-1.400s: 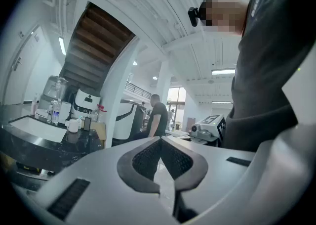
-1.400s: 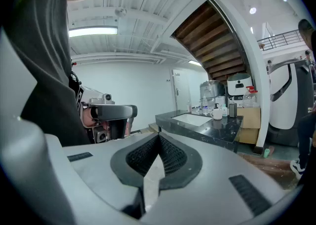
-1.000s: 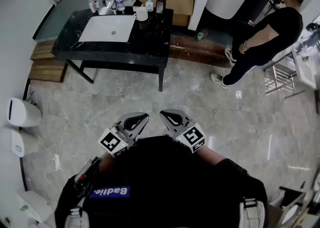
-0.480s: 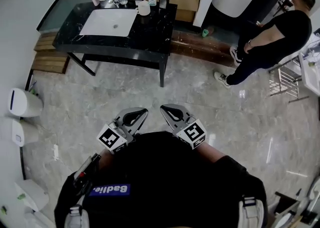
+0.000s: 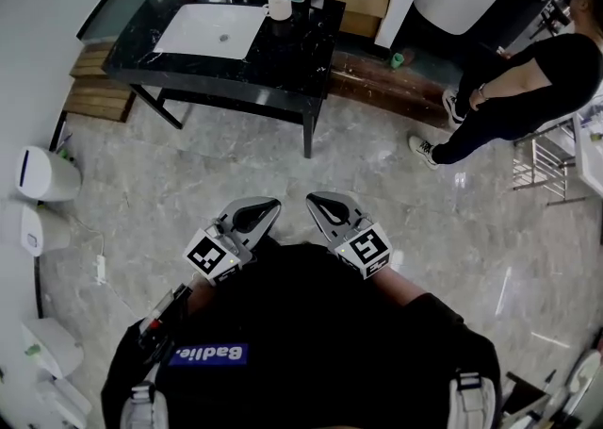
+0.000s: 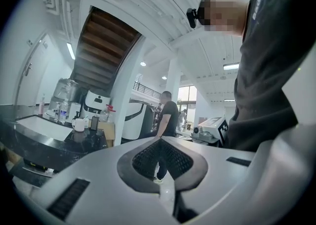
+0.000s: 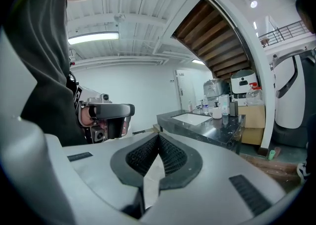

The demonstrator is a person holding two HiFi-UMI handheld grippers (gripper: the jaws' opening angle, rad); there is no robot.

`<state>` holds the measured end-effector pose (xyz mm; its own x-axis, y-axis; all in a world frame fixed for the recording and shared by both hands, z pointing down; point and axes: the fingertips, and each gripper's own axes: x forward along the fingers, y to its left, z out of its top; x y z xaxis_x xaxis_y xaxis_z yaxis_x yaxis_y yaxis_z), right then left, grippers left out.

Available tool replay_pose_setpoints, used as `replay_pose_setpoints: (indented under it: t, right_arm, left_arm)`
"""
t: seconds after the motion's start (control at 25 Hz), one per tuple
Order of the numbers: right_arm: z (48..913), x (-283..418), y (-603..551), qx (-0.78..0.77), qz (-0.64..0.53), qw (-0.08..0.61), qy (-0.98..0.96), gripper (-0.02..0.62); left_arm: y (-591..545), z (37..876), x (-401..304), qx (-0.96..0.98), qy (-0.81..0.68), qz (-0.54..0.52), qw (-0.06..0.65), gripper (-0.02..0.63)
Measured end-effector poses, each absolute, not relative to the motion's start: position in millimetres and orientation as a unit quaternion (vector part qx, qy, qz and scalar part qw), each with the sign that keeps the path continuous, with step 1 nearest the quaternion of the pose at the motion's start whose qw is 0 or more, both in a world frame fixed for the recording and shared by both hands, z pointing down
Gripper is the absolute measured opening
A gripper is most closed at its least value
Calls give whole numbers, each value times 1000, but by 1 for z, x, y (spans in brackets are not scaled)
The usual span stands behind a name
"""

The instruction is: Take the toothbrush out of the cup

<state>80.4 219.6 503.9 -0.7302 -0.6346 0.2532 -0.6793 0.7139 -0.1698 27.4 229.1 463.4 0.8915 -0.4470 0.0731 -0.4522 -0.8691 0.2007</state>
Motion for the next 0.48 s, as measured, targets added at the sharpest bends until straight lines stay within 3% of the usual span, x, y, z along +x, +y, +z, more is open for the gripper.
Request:
replay_pose_setpoints:
  t: [0.48]
  right_arm:
    - [516, 69, 144, 384, 123, 115, -908, 12]
  left_arm:
    - [151, 473, 17, 974, -200, -5, 107, 8]
